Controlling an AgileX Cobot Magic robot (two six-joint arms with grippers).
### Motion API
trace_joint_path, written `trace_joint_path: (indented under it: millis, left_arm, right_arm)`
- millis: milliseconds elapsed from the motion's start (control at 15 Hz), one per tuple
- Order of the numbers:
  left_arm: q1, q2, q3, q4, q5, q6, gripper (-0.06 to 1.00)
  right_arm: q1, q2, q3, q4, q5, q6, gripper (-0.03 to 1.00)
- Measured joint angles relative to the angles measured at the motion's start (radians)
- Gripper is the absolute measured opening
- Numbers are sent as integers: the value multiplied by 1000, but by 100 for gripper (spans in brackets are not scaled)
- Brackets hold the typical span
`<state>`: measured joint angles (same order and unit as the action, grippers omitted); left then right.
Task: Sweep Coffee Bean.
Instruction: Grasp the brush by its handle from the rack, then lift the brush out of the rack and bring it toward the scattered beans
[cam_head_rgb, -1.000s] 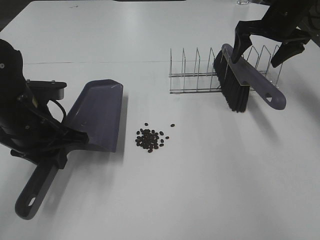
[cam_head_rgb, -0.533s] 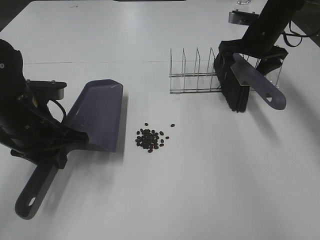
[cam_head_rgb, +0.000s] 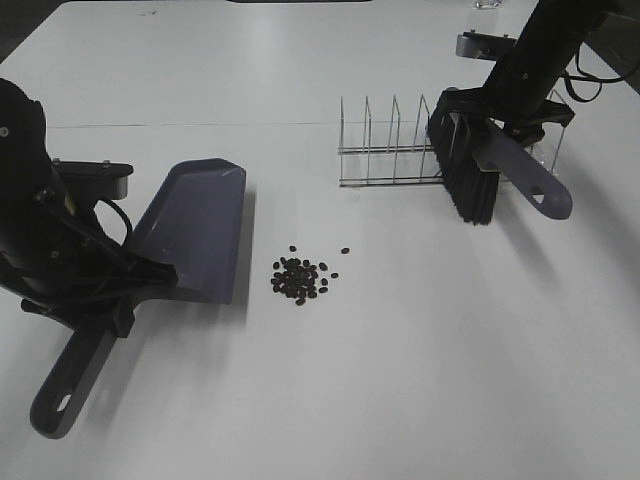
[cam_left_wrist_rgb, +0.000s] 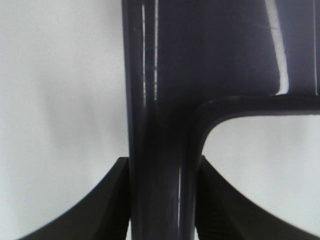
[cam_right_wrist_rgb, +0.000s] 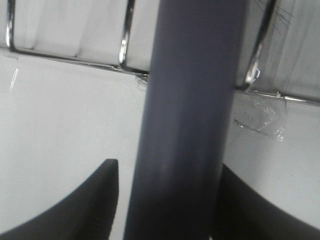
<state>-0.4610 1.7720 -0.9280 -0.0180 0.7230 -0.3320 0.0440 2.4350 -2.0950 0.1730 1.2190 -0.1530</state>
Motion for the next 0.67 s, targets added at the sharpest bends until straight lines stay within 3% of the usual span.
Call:
trace_joint_path:
  millis: [200,667]
  left_arm:
    - [0,0,0,0,0,0,32]
    - [0,0,0,1,2,0,32]
  right_arm:
    - [-1,0,0,-8,1,3,32]
    - [-1,-5,0,-4,1,70,32]
